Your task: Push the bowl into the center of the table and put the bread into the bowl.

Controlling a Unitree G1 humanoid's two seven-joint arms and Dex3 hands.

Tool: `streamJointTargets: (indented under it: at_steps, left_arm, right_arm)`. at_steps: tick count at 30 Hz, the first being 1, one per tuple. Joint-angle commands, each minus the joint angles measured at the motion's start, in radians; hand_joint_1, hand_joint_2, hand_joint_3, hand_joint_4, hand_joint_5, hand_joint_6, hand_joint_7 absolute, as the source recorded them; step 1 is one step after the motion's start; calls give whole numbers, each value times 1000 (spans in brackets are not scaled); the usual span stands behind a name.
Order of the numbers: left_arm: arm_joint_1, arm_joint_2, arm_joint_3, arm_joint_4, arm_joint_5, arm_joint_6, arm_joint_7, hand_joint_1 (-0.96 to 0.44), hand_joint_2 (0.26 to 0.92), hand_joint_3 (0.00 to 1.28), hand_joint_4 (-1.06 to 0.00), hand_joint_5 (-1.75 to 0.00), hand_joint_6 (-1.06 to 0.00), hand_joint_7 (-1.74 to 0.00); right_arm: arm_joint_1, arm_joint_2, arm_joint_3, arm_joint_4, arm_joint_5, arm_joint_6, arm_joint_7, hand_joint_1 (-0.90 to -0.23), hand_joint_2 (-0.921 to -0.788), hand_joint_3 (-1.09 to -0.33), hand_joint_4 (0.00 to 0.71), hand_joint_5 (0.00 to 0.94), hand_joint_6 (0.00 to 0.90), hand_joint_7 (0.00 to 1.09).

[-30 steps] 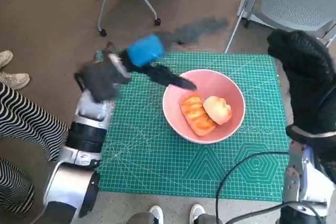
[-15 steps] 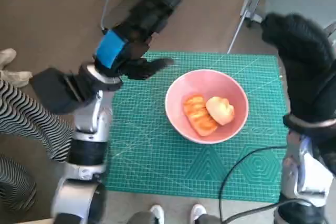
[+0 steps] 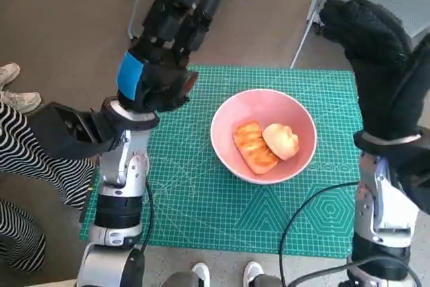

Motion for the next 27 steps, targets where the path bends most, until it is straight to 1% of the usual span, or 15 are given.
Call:
streamJointTargets:
  at_steps: [1, 9, 18, 27]
  left_arm:
    - [10, 7, -14, -38, 7, 16, 1, -699, 921, 478, -48, -6, 1, -465]
    - [16, 8, -22, -50, 37, 19, 29, -699, 921, 491, -42, -3, 1, -472]
    - [27, -3, -23, -44, 38, 12, 45, -695, 921, 497, -47, -6, 1, -484]
    - [31, -13, -34, -33, 52, -9, 44, -677, 921, 504, -53, -11, 1, -485]
  right_arm:
    - [6, 5, 9, 33, -20, -14, 1, -691, -921, -637, 233, 13, 138, 550]
    - [20, 10, 19, 41, -37, -39, -3, -686, -921, -652, 231, 9, 119, 542]
    - [31, 17, 19, 61, -39, -60, 2, -685, -921, -664, 223, 4, 103, 543]
    - [30, 18, 20, 82, -46, -80, 1, -682, -921, -665, 216, 0, 93, 547]
